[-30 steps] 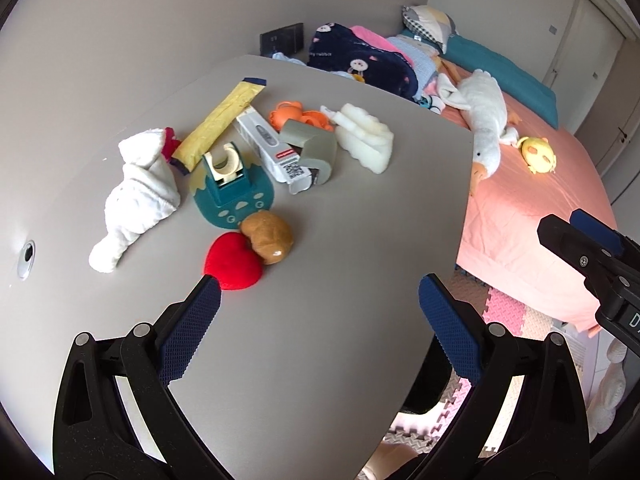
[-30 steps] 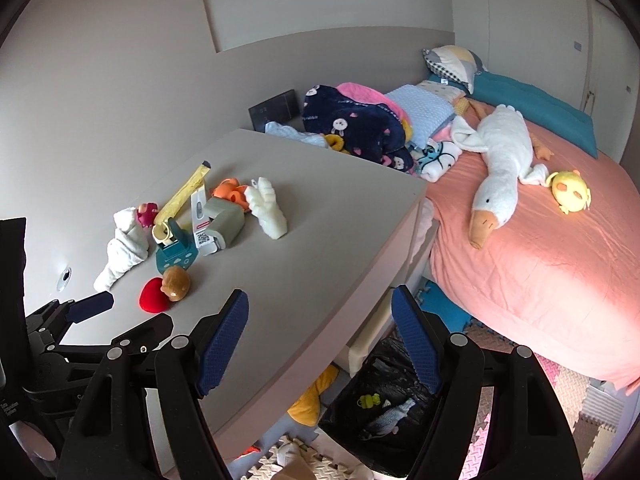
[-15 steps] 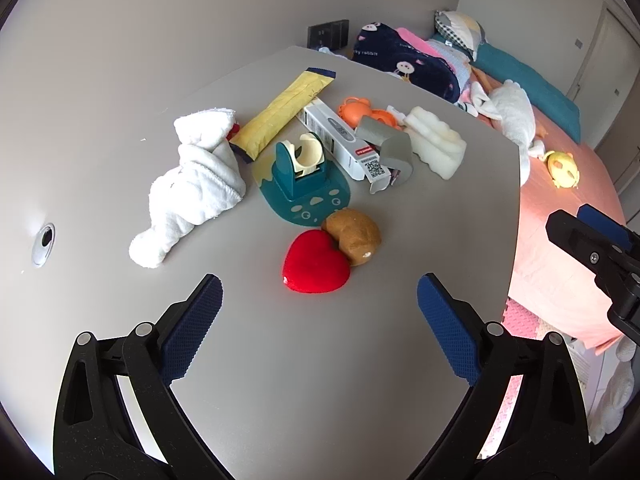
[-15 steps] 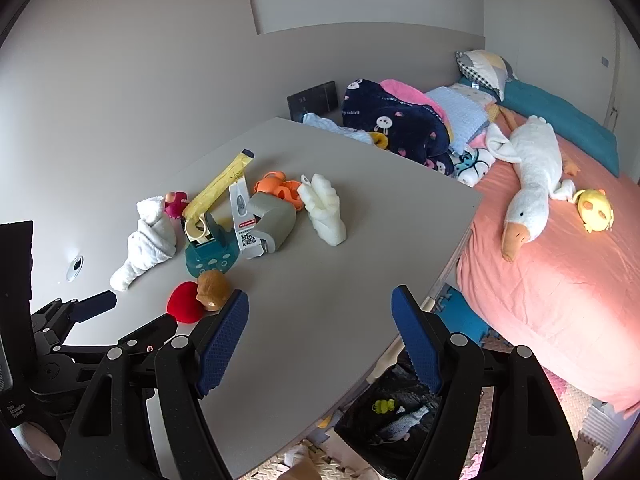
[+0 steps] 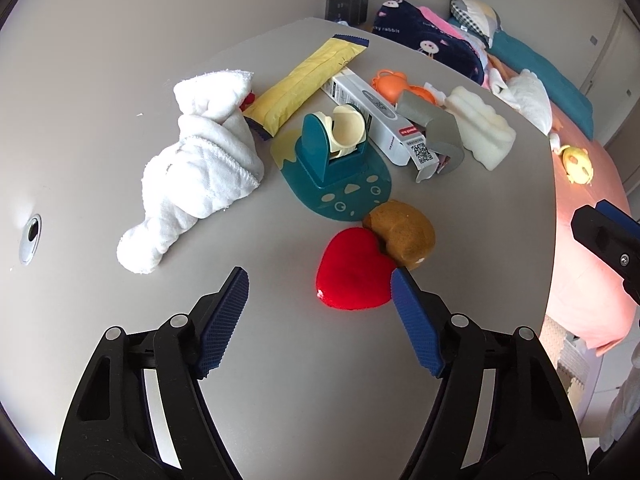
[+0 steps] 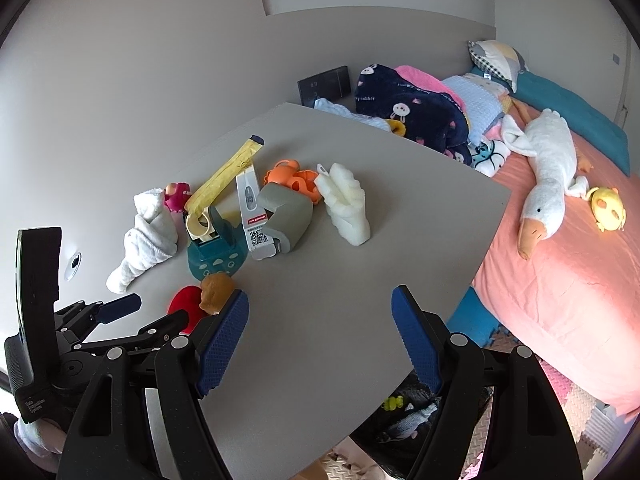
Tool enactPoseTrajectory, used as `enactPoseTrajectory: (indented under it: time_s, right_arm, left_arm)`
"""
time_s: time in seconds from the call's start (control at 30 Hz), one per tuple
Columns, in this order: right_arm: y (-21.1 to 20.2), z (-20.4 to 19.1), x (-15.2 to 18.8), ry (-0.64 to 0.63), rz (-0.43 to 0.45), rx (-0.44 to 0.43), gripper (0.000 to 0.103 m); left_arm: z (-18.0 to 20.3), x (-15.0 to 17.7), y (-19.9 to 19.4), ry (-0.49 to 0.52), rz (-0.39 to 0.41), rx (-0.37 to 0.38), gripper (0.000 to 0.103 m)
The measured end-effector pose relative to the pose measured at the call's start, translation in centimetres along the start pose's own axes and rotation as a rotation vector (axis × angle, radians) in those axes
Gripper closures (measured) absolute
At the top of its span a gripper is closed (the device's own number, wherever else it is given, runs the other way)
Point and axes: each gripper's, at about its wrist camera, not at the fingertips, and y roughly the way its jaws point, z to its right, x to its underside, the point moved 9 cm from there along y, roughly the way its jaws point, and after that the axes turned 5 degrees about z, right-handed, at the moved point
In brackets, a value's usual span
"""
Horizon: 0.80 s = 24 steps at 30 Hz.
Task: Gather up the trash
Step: 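Grasp the red heart with the left tool while the right tool grasps the brown cookie plush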
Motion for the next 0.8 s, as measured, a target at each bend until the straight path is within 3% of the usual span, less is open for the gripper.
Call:
enactPoseTrajectory:
  time_s: [0.3,0.4,0.57,0.67,0.8]
  right_arm:
    - [2.0,-1.5,0.1,-0.027,-0.032,-0.029,0.028]
    - [2.4,-1.7,0.1,-0.032,-0.039,-0.034,0.028]
    - [3.1,-2.2,-0.1,-0.043,-0.051,-0.045,0.028]
    - [3.7,-3.0,0.0,-0.050,-0.063,-0.064,0.028]
    - [4.8,-4.2,0.1,-0.061,-0.084,-0.090,0.028]
  left_arm:
    - [0.9,-0.8,1.2,0.029,-0.001,0.024,0.033]
    - [0.8,-0.6,2.3,0.019,-0.029,0.033,0.046]
    - [0.1,-1.0,2.4,0.004,-0.002,0.030,0.067]
    - [-0.6,-1.2,2.4,-0.009,0.008,0.029,0.074]
    - [-1.2,-1.1,2.3,-0.011,0.002,0.033,0.075]
